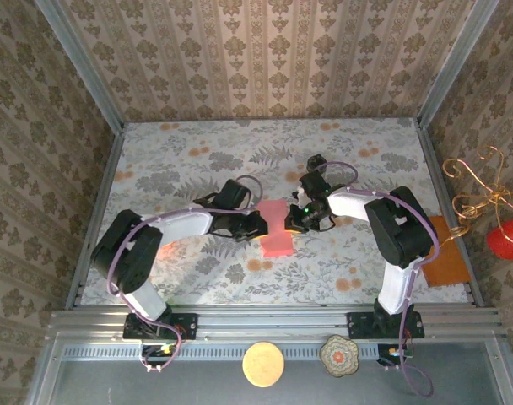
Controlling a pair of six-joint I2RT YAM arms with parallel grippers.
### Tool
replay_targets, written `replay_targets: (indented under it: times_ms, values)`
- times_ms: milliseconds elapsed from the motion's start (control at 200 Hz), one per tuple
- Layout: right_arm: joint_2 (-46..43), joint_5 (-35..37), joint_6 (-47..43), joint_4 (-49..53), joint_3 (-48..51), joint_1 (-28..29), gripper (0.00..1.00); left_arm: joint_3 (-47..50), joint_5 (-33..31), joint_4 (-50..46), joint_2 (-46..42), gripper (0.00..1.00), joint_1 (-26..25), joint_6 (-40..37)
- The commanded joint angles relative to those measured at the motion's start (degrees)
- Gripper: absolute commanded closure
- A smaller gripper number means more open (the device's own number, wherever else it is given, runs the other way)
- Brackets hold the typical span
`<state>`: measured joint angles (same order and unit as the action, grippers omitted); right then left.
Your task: Fold a paper plane with a square sheet of paper (pick it up from the middle)
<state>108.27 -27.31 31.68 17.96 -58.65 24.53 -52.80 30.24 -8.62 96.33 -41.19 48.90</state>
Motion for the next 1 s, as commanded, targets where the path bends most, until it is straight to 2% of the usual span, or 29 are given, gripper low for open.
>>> replay_targets:
  times_ms: [0, 175, 470, 585, 725, 810, 995]
  values:
    - [8.17, 14.3, 0.58, 6.17, 5.58, 0.17, 0.89, -0.94, 1.92, 1.72, 4.49, 0.84, -1.77, 1.63]
    - [7.8, 14.57, 0.58, 6.57, 5.82, 0.16, 0.89, 2.48, 1.44, 1.88, 5.68, 0.84, -2.62, 3.2]
    - [8.8, 15.3, 0.18, 7.42, 5.05, 0.17, 0.89, 14.21, -0.86, 1.3, -1.48, 0.84, -0.47, 3.98]
    - [8.97, 15.53, 0.14, 7.7, 4.54, 0.16, 0.89, 14.1, -1.84, -1.63, -6.48, 0.84, -0.37, 2.71]
    - [8.74, 15.53, 0.31, 7.88, 4.03, 0.18, 0.89, 10.58, -1.73, -0.08, -10.19, 0.84, -0.47, 2.12]
    - [8.56, 15.53, 0.73, 7.56, 4.01, 0.16, 0.89, 8.1, -0.99, 2.96, -8.46, 0.84, -0.86, 2.12]
    - [8.58, 15.35, 1.61, 6.5, 4.46, 0.18, 0.89, 1.62, 0.62, 3.76, 1.95, 0.85, -3.6, 0.45]
